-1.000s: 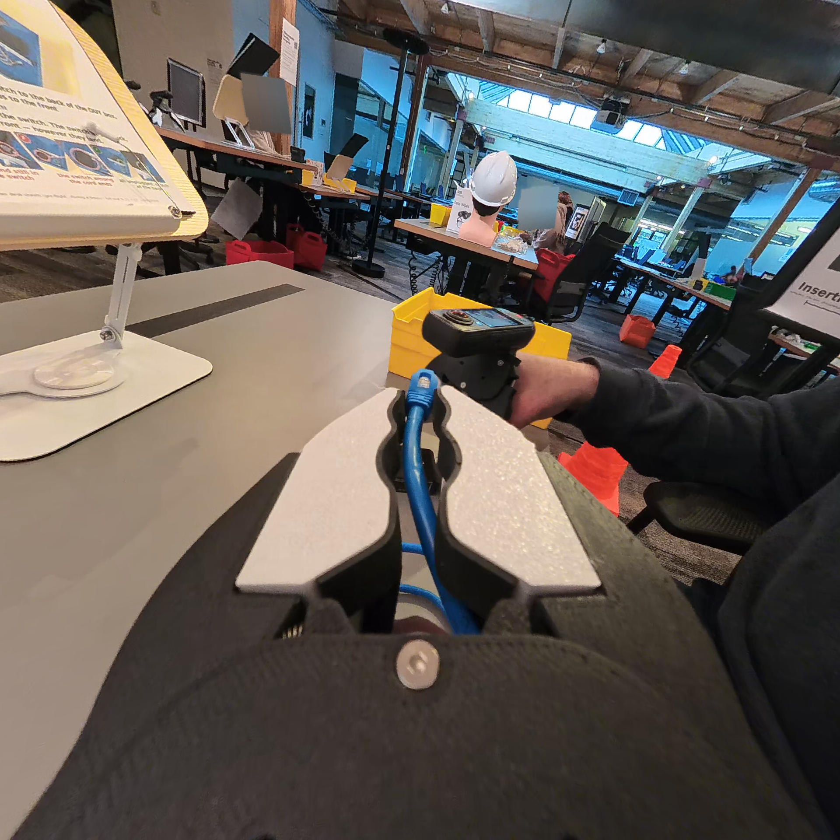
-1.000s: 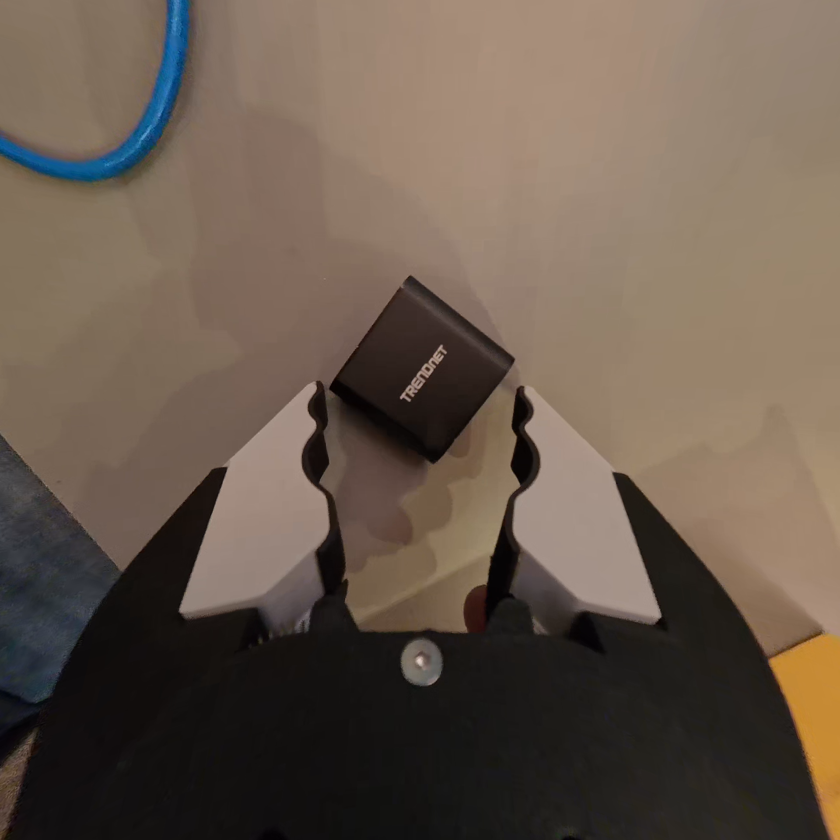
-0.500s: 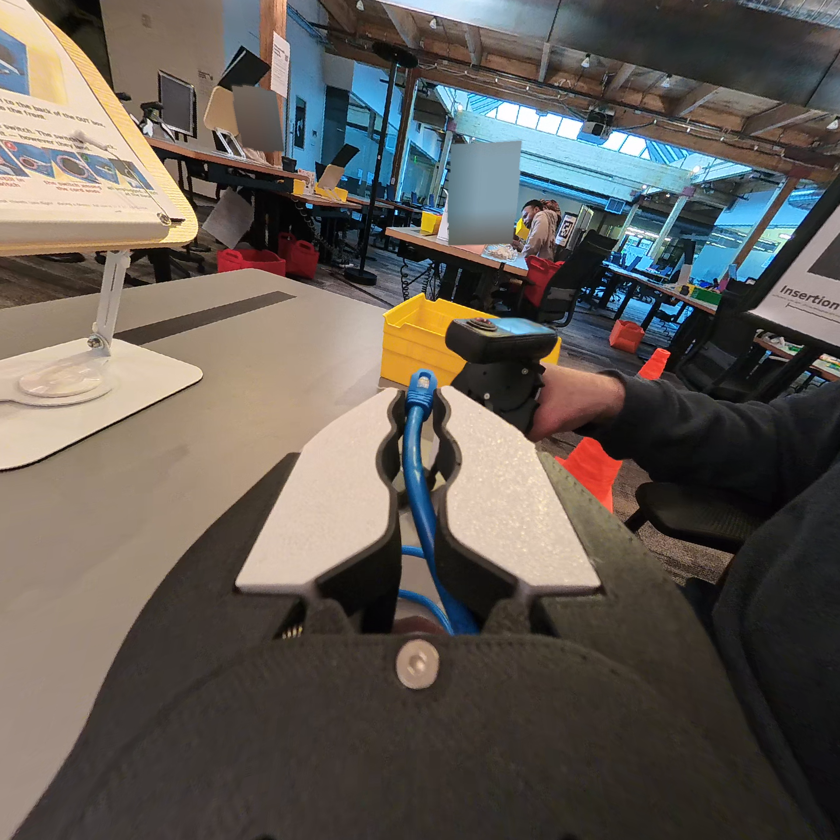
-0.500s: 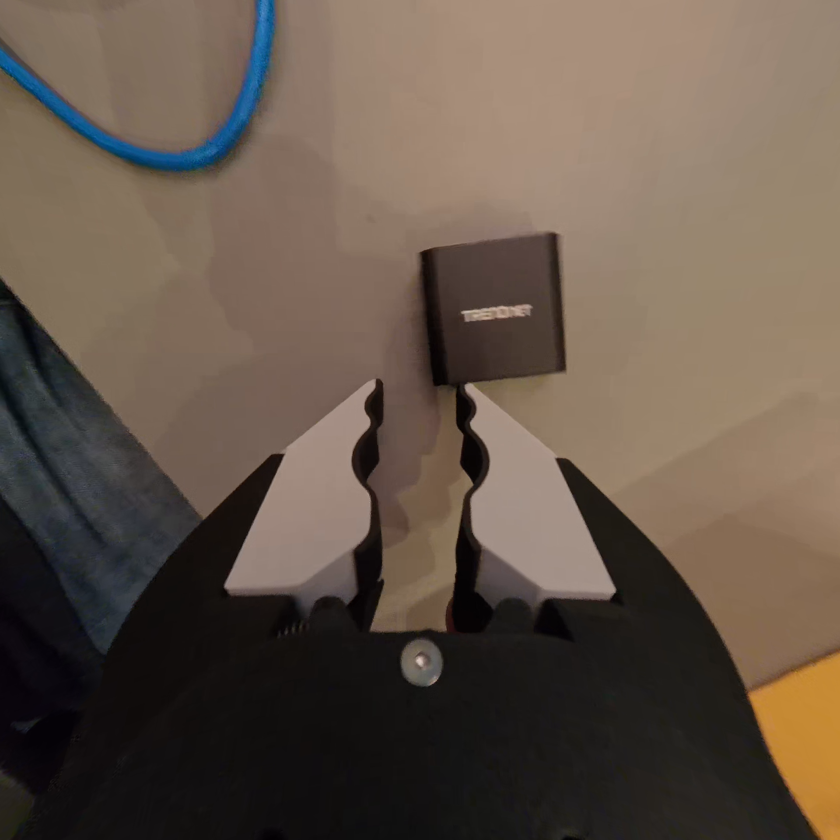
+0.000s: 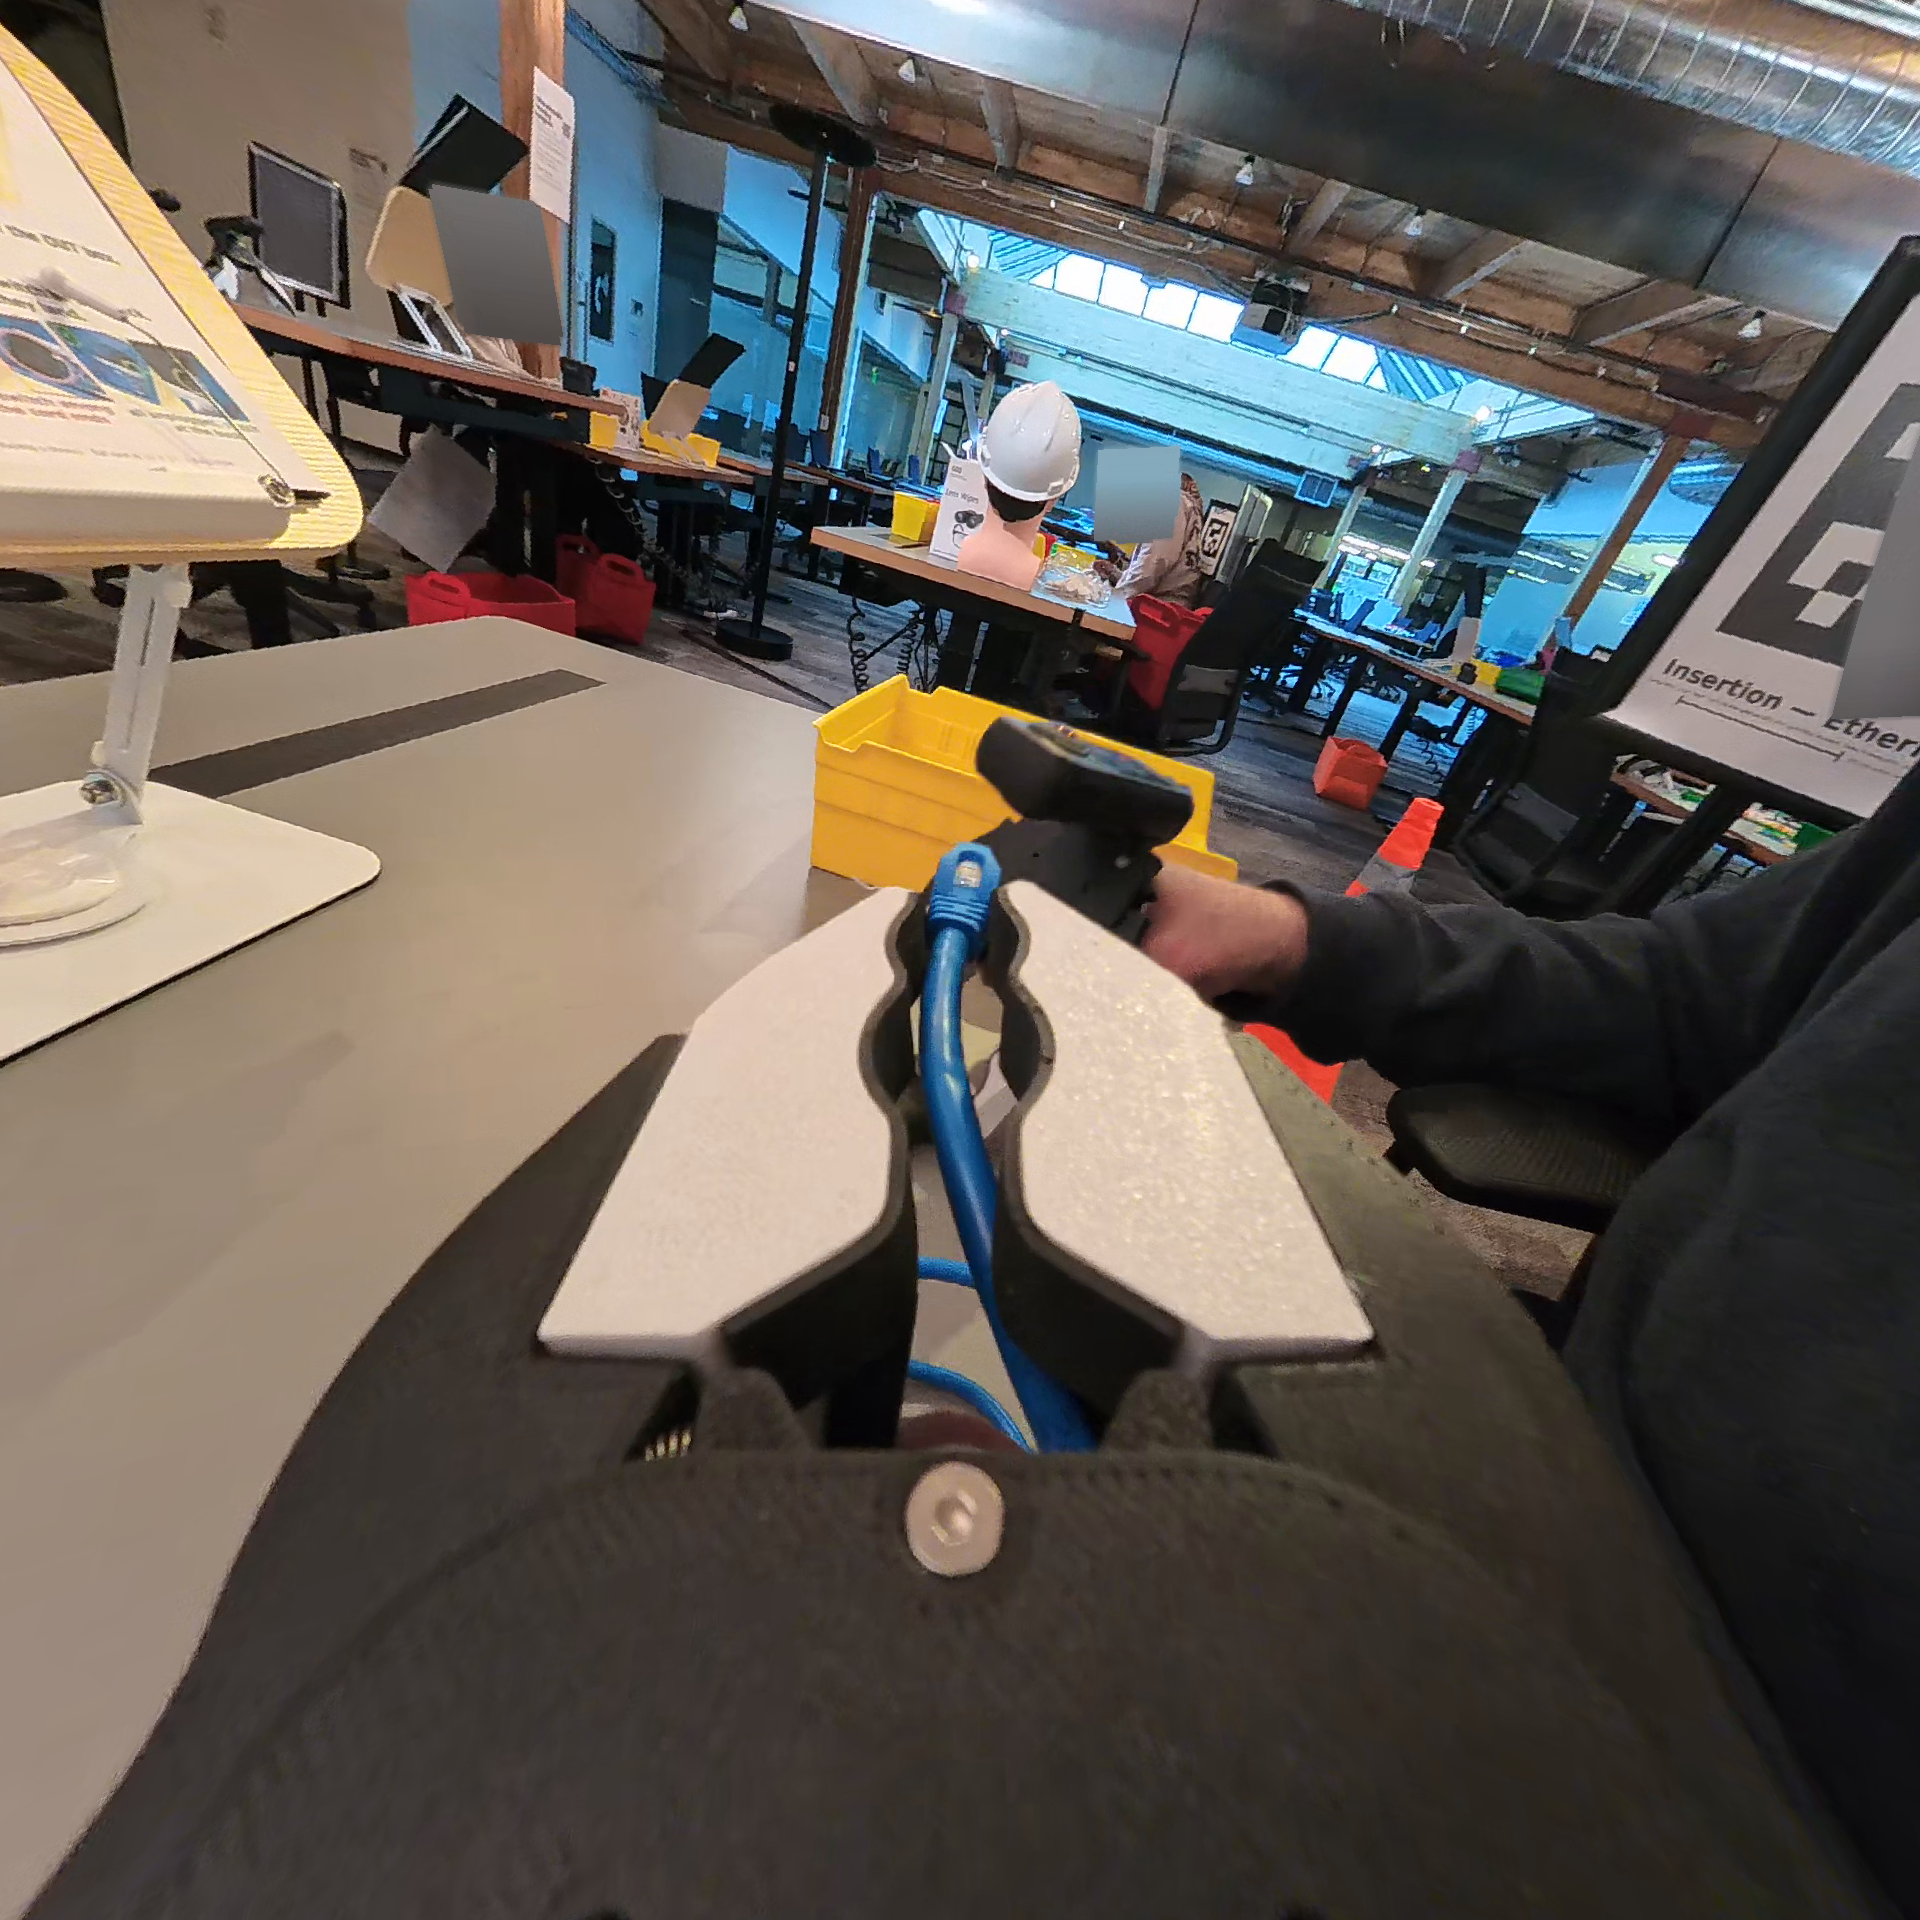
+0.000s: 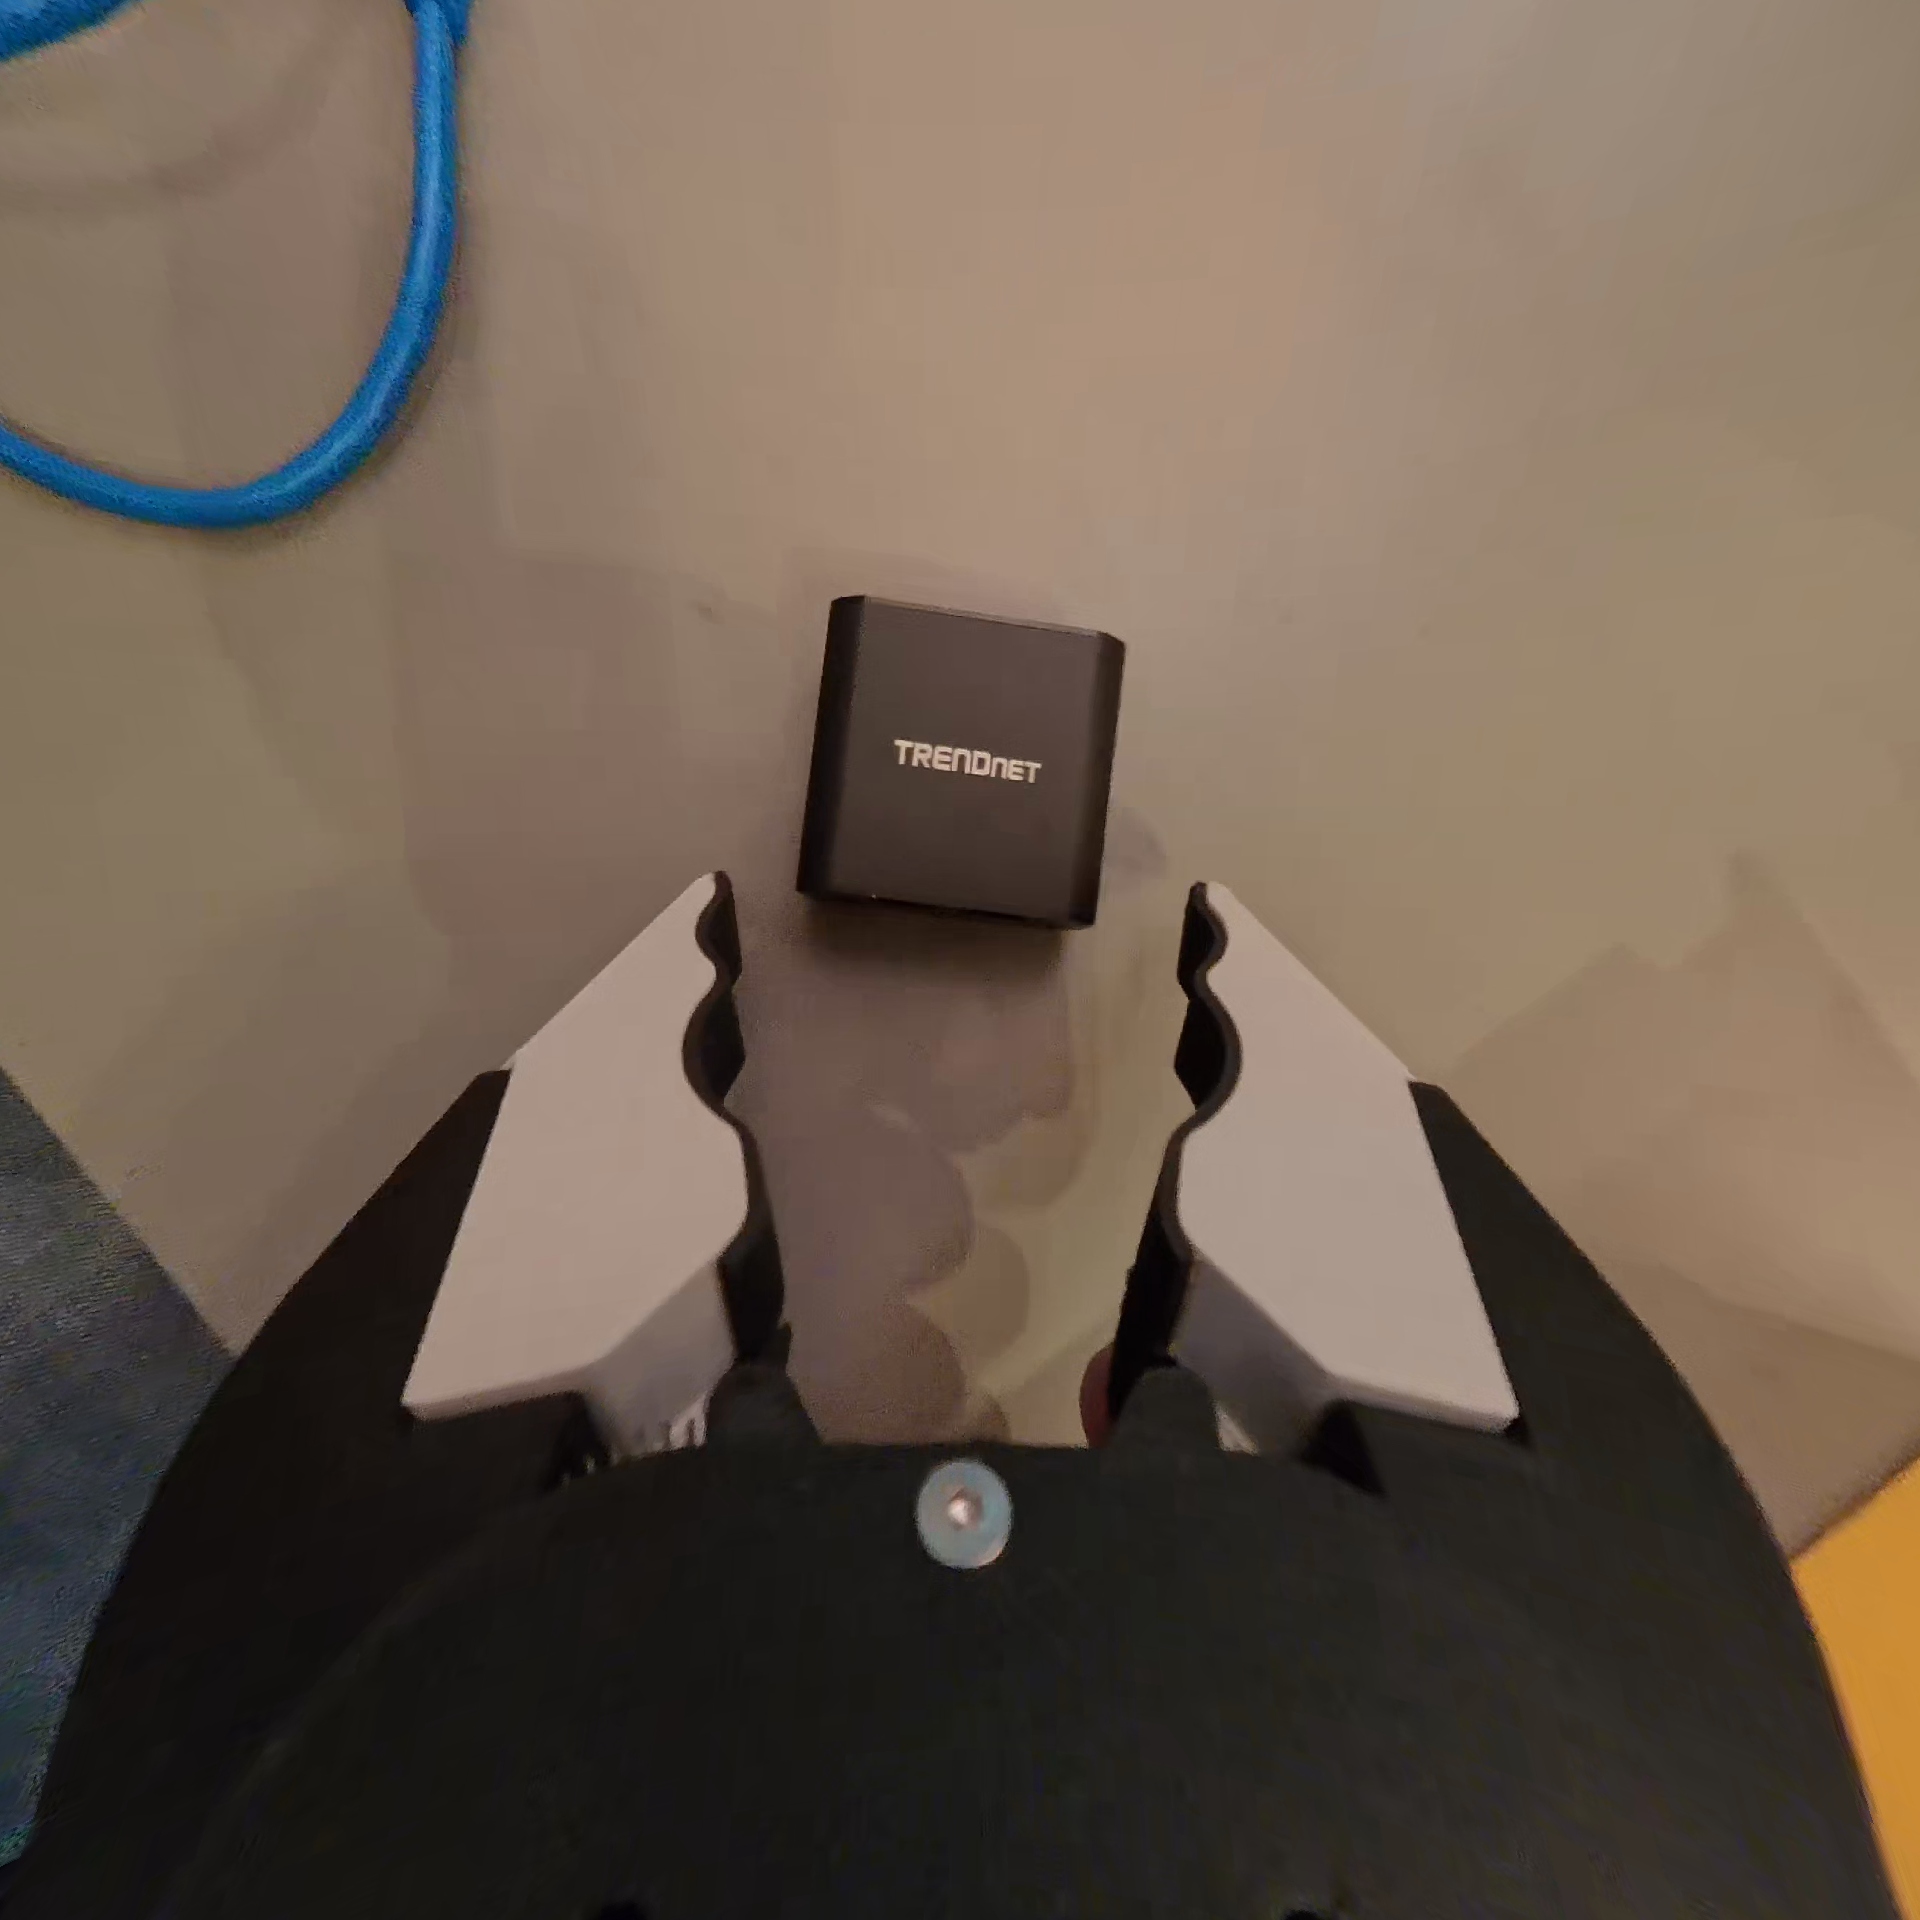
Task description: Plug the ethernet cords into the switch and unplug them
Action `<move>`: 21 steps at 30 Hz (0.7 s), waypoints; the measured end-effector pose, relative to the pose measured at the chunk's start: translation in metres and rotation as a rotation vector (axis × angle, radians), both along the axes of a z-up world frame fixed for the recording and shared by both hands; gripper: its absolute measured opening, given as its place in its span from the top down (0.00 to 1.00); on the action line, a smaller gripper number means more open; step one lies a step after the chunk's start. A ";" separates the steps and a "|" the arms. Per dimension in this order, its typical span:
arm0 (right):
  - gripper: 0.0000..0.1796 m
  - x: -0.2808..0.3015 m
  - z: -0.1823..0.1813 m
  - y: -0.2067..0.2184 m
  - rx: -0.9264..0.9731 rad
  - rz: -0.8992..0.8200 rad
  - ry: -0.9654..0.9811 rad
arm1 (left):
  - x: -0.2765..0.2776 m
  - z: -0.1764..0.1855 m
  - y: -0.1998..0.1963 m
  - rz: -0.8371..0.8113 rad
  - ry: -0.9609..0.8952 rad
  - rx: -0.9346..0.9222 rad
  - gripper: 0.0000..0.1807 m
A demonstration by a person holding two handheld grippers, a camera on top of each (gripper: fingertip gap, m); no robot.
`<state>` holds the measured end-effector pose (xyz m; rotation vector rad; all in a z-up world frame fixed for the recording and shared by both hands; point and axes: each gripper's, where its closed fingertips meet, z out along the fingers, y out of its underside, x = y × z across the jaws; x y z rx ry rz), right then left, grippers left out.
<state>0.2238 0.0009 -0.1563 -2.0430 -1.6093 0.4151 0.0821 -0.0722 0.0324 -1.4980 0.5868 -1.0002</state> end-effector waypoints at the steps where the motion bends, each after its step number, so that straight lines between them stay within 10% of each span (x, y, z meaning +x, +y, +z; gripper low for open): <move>1: 0.53 -0.004 -0.002 -0.001 -0.014 0.009 0.019 | 0.000 -0.001 0.000 -0.003 -0.002 -0.001 0.94; 6: 0.67 -0.018 -0.003 0.004 -0.032 0.005 0.133 | 0.004 0.000 -0.002 -0.016 0.002 0.005 0.94; 21: 0.67 -0.051 0.044 -0.011 -0.238 0.223 0.484 | -0.001 -0.010 0.025 0.225 0.153 0.007 0.94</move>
